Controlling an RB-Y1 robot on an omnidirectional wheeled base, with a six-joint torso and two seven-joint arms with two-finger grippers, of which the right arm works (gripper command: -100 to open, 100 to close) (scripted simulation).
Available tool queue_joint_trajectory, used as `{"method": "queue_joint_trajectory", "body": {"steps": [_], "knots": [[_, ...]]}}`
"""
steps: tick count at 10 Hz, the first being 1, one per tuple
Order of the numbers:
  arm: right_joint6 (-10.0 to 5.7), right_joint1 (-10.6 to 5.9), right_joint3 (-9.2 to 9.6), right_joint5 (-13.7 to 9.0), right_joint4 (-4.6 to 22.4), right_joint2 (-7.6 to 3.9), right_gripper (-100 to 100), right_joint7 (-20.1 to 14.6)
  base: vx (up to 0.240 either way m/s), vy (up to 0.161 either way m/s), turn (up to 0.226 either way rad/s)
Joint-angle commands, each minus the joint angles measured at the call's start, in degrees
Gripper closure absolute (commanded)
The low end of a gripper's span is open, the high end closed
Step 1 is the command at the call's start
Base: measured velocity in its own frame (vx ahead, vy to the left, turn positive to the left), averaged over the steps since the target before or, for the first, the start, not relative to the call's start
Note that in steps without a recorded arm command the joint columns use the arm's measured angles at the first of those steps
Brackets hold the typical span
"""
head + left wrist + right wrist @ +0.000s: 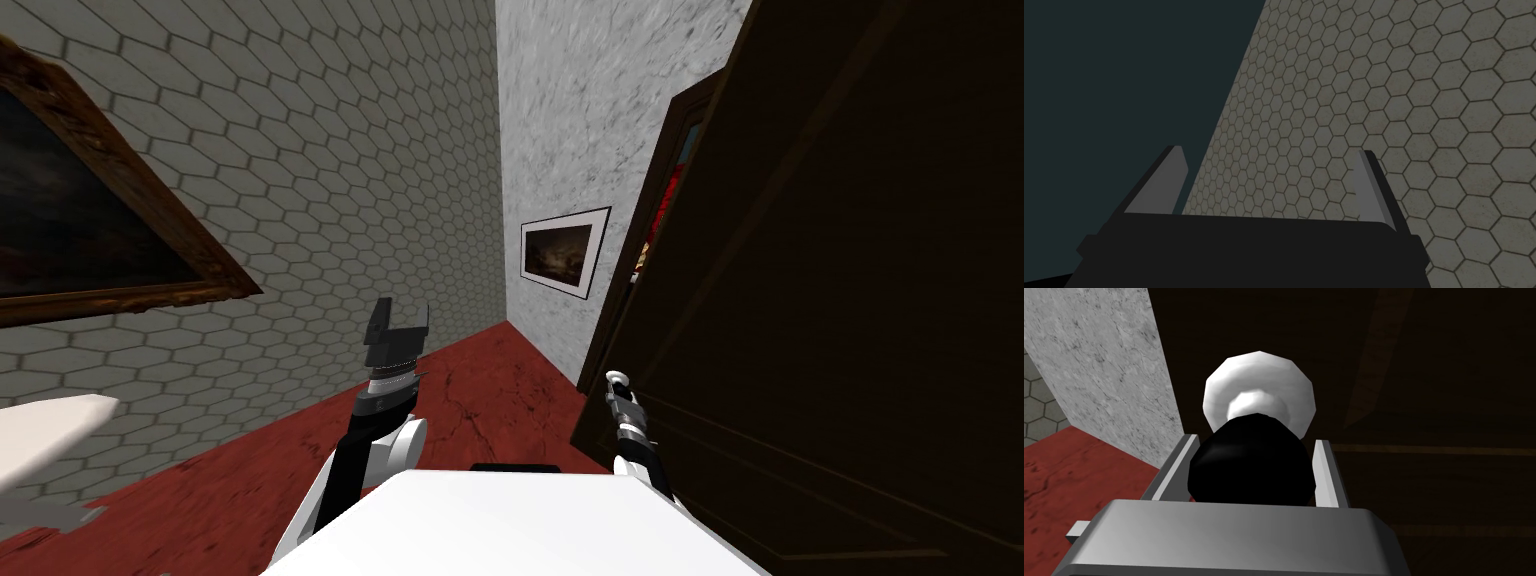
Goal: Pull the door open
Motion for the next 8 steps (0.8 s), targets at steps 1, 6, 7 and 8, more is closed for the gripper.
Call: {"method": "queue_joint_trajectory", "body": {"steps": [1,6,7,8], "knots": [[-0.13,-0.03,-0.01,-0.02,-0.07,0.05,100,-0.05,0.000,0.000,0.000],[-0.33,1.25,3.47,1.85,-1.07,-1.76,100,-3.17,-0.197,0.004,0.088],[-0.39,1.51,4.17,2.23,-1.29,-2.11,100,-3.81,-0.209,-0.021,0.087],[-0.46,1.75,4.84,2.59,-1.50,-2.45,100,-4.42,-0.182,-0.057,0.094]]}}
